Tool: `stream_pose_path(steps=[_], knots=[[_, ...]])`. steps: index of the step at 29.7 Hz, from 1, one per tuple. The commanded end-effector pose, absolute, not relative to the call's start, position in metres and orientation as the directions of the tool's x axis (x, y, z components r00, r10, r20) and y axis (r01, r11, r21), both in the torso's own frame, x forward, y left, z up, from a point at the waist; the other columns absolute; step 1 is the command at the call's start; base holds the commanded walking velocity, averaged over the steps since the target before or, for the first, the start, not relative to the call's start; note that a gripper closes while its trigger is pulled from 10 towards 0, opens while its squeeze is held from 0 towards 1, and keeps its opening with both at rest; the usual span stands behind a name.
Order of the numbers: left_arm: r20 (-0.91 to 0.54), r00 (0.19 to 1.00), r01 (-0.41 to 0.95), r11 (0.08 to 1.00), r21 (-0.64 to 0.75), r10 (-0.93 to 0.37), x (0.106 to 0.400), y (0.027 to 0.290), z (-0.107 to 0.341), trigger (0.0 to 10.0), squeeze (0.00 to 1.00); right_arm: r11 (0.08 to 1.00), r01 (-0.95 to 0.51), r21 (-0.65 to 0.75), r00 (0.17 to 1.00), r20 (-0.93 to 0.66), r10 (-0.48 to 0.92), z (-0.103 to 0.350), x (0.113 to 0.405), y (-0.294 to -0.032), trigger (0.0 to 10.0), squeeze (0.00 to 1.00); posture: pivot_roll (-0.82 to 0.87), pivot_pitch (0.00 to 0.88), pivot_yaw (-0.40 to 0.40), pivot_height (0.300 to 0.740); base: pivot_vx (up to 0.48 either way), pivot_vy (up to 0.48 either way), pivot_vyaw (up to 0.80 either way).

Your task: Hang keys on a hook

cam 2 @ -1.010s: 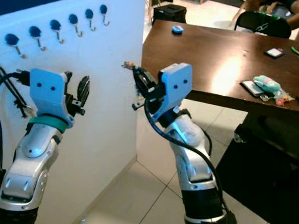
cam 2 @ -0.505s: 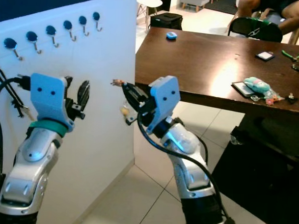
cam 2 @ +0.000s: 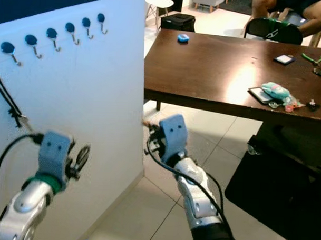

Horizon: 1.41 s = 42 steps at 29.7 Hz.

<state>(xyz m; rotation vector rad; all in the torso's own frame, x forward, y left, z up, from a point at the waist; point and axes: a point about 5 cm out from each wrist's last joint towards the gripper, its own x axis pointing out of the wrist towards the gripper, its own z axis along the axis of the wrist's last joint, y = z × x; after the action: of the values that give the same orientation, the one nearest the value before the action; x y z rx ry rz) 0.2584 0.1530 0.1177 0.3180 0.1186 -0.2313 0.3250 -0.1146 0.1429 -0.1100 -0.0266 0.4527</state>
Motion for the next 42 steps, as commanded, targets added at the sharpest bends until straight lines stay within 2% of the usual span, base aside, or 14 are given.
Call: stream_pose_path(steps=[1,5,11,14,16,20,21,23,27,34,35,36,37,42], knots=[[-0.197,0.934,0.350,0.871,0.344,-0.298,0.252,0.139,0.108,10.0,0.00,0.878,-0.463,-0.127,0.887,-0.052,0.460,0.135,0.324,-0.111,10.0,0.00,-0.08,0.000,0.059,0.740,0.000,0.000,0.00],[-0.244,0.899,0.435,0.797,0.419,-0.363,0.245,0.129,0.099,10.0,0.00,0.838,-0.513,-0.184,0.857,-0.065,0.511,0.130,0.320,-0.105,10.0,0.00,-0.07,0.000,0.049,0.740,0.000,0.000,0.00],[-0.304,0.868,0.489,0.782,0.387,-0.393,0.236,0.124,0.084,10.0,0.00,0.845,-0.514,-0.147,0.857,-0.131,0.498,0.106,0.321,-0.106,10.0,0.00,-0.06,0.000,0.033,0.740,0.000,0.000,0.00],[-0.360,0.833,0.546,0.728,0.414,-0.420,0.232,0.122,0.072,10.0,0.00,0.851,-0.514,-0.105,0.855,-0.145,0.498,0.096,0.318,-0.110,10.0,0.00,-0.06,0.000,0.035,0.740,0.000,0.000,0.00],[-0.369,0.818,0.572,0.693,0.439,-0.441,0.229,0.123,0.072,10.0,0.00,0.851,-0.515,-0.107,0.855,-0.144,0.499,0.096,0.315,-0.114,10.0,0.00,-0.07,0.000,0.048,0.740,0.000,0.000,0.00],[-0.347,0.820,0.571,0.691,0.444,-0.455,0.227,0.128,0.079,10.0,0.00,0.847,-0.519,-0.115,0.853,-0.133,0.505,0.099,0.311,-0.121,10.0,0.00,-0.07,0.000,0.048,0.740,0.000,0.000,0.00],[-0.323,0.845,0.533,0.727,0.432,-0.427,0.225,0.143,0.086,10.0,0.00,0.839,-0.519,-0.161,0.854,-0.138,0.502,0.105,0.309,-0.140,10.0,0.00,-0.08,0.000,0.063,0.740,0.000,0.000,0.00],[-0.315,0.854,0.517,0.740,0.430,-0.414,0.224,0.148,0.088,10.0,0.00,0.836,-0.520,-0.178,0.854,-0.142,0.501,0.107,0.308,-0.146,10.0,0.00,-0.08,0.000,0.063,0.740,0.000,0.000,0.00],[-0.249,0.922,0.380,0.814,0.439,-0.296,0.228,0.174,0.103,10.0,0.00,0.826,-0.499,-0.264,0.867,-0.139,0.479,0.117,0.303,-0.171,10.0,0.00,-0.09,0.000,0.077,0.740,0.000,0.000,0.00],[-0.157,0.975,0.205,0.902,0.379,-0.155,0.232,0.199,0.110,10.0,0.00,0.863,-0.454,-0.220,0.891,-0.095,0.444,0.119,0.289,-0.181,10.0,0.00,-0.10,0.000,0.088,0.740,0.000,0.000,0.00],[-0.132,0.987,0.132,0.946,0.296,-0.096,0.236,0.206,0.106,10.0,0.00,0.914,-0.365,-0.174,0.931,-0.074,0.358,0.113,0.285,-0.187,10.0,0.00,-0.11,0.000,0.101,0.740,0.000,0.000,0.00],[-0.132,0.987,0.132,0.946,0.296,-0.096,0.236,0.206,0.106,10.0,0.00,0.914,-0.365,-0.174,0.931,-0.074,0.358,0.113,0.285,-0.187,10.0,0.00,-0.11,0.000,0.101,0.740,0.000,0.000,0.00],[-0.140,0.989,0.083,0.962,0.259,-0.047,0.239,0.210,0.097,10.0,0.00,0.947,-0.290,-0.138,0.956,-0.074,0.282,0.104,0.286,-0.192,10.0,0.00,-0.12,0.000,0.108,0.740,0.000,0.000,0.00],[-0.174,0.984,0.076,0.965,0.251,-0.033,0.238,0.207,0.081,10.0,0.00,0.950,-0.288,-0.118,0.953,-0.129,0.273,0.084,0.281,-0.186,10.0,0.00,-0.12,0.000,0.107,0.740,0.000,0.000,0.00]])
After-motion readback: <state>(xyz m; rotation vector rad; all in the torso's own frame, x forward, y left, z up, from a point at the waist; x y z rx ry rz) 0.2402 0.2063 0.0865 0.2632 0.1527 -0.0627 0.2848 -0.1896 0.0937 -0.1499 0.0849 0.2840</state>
